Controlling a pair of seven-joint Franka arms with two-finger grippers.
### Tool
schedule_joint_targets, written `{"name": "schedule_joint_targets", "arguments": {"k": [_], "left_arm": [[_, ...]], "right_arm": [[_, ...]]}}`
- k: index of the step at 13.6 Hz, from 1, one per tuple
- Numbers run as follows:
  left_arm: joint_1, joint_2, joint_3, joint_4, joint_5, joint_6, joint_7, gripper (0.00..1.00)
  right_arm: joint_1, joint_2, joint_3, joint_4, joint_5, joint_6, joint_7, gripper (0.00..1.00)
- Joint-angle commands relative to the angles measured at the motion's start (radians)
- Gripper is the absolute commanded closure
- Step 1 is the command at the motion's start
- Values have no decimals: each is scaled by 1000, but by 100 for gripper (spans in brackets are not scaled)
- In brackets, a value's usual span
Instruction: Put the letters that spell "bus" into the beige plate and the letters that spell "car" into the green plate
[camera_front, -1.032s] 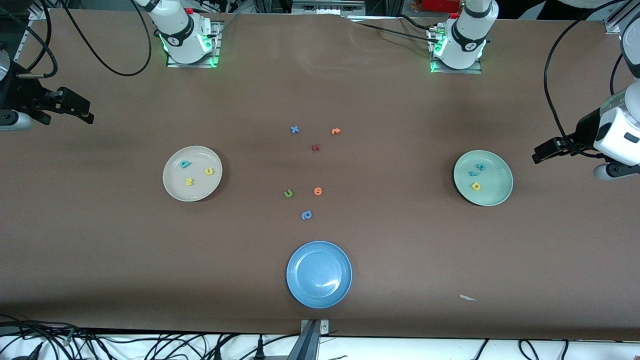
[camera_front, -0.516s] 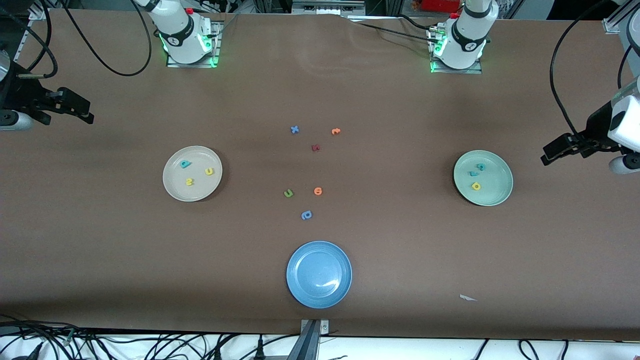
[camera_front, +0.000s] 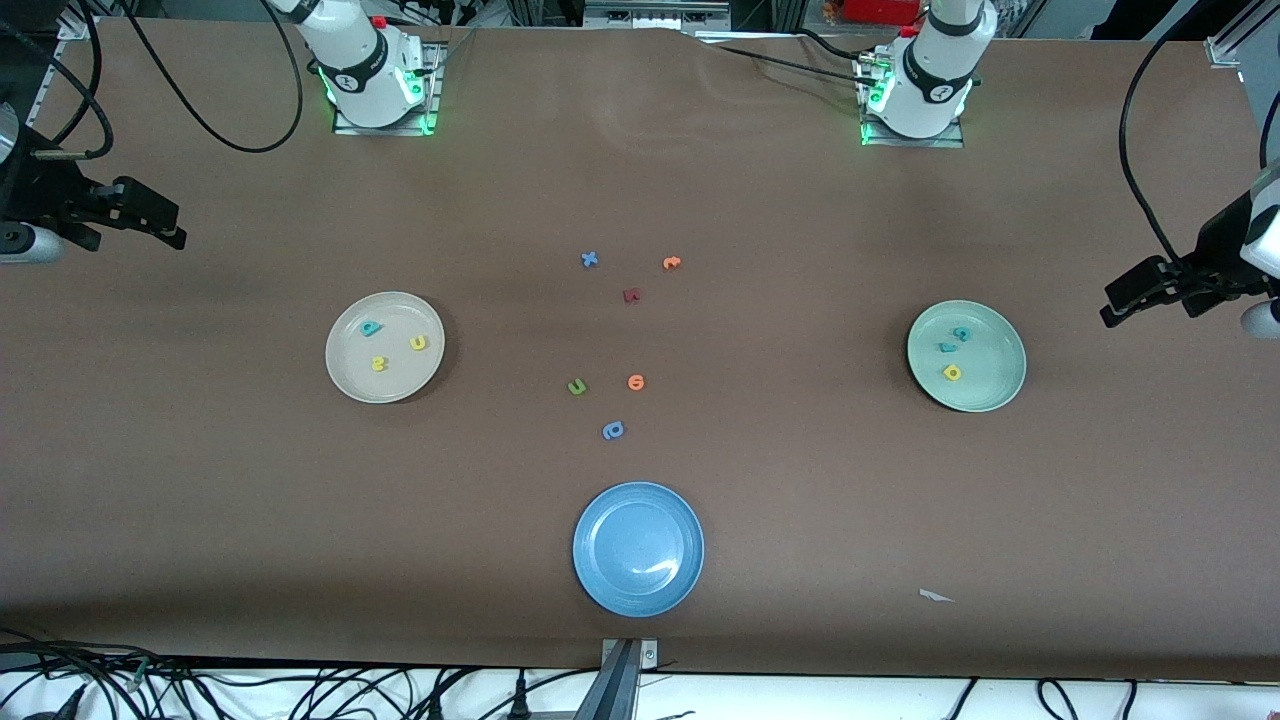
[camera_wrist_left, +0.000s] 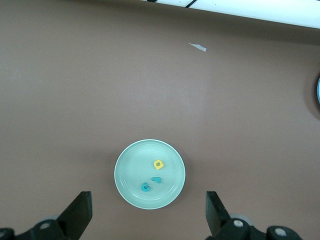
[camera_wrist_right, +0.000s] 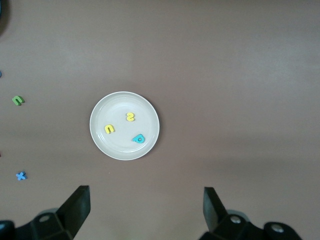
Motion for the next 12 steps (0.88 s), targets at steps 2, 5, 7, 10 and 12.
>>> {"name": "schedule_joint_targets", "arguments": {"k": [2,5,7,10,12], "left_arm": [[-7,11,4,37,-22,-36,38,0],[-6,20,4,45,-20,-36,39,0],[-6,20,4,43,-22,-35,38,0],[-10,20,2,43,-11,-36,36,0],[-7,20,4,43,-14,-36,38,0]], "right_arm": [[-12,-9,8,-13,-13,5,-2,0],[-12,-10,8,-13,-13,5,-2,0],[-12,-9,8,-13,-13,4,-4,0],[-12,-9,8,-13,-13,4,-4,0],[-12,-10,8,-13,-13,4,-4,0]]}}
